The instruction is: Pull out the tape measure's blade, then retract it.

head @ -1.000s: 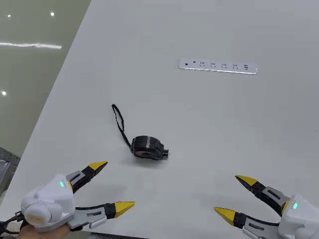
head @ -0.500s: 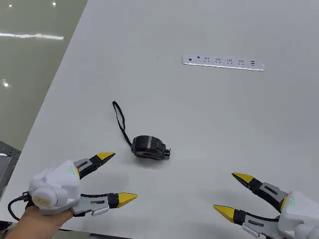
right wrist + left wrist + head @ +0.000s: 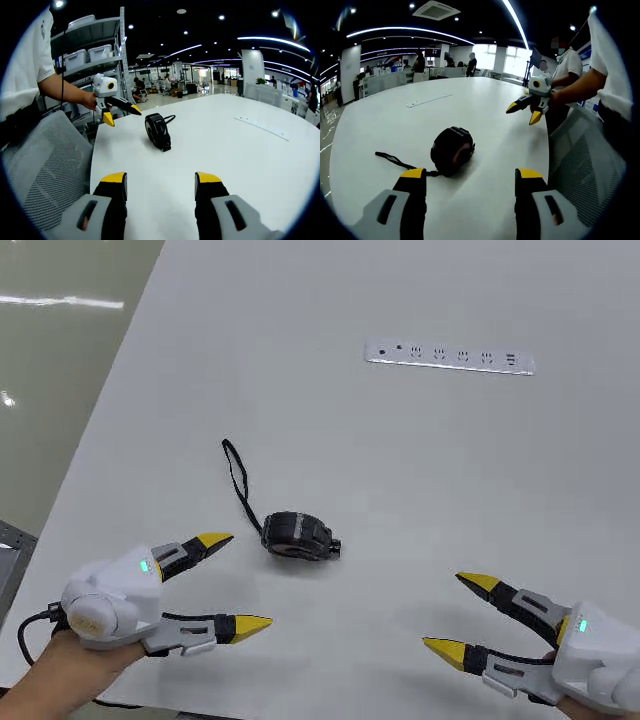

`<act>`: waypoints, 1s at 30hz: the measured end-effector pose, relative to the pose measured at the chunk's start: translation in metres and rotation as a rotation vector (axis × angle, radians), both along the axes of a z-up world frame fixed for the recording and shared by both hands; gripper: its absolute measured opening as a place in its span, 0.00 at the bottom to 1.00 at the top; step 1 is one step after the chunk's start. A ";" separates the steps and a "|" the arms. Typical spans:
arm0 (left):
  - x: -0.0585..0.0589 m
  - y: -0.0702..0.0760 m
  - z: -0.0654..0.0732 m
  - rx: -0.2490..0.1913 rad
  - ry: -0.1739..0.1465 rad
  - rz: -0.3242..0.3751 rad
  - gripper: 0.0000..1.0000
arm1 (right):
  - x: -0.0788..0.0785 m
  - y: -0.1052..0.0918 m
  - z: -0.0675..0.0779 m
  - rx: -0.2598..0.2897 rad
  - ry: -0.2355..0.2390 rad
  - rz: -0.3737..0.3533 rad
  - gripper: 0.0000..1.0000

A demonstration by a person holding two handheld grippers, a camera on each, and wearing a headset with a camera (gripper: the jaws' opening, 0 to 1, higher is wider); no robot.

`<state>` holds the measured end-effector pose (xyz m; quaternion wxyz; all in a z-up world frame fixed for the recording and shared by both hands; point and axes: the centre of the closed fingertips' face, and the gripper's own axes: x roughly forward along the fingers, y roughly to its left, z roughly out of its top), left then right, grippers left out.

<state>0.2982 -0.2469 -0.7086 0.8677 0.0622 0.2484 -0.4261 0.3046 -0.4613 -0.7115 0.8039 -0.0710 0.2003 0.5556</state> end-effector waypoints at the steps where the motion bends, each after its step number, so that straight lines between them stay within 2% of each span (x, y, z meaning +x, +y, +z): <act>1: 0.001 0.000 0.000 -0.002 0.000 -0.002 0.70 | 0.001 0.001 -0.001 0.001 0.003 0.004 0.54; 14: 0.013 0.000 -0.004 0.010 0.007 -0.053 0.72 | 0.008 0.011 -0.006 0.002 0.012 0.049 0.53; 20: 0.018 0.000 -0.008 0.038 0.002 -0.087 0.70 | 0.012 0.013 -0.009 -0.001 0.015 0.072 0.52; 30: 0.030 -0.005 -0.014 0.048 0.007 -0.121 0.70 | 0.023 0.019 -0.009 0.009 0.010 0.093 0.52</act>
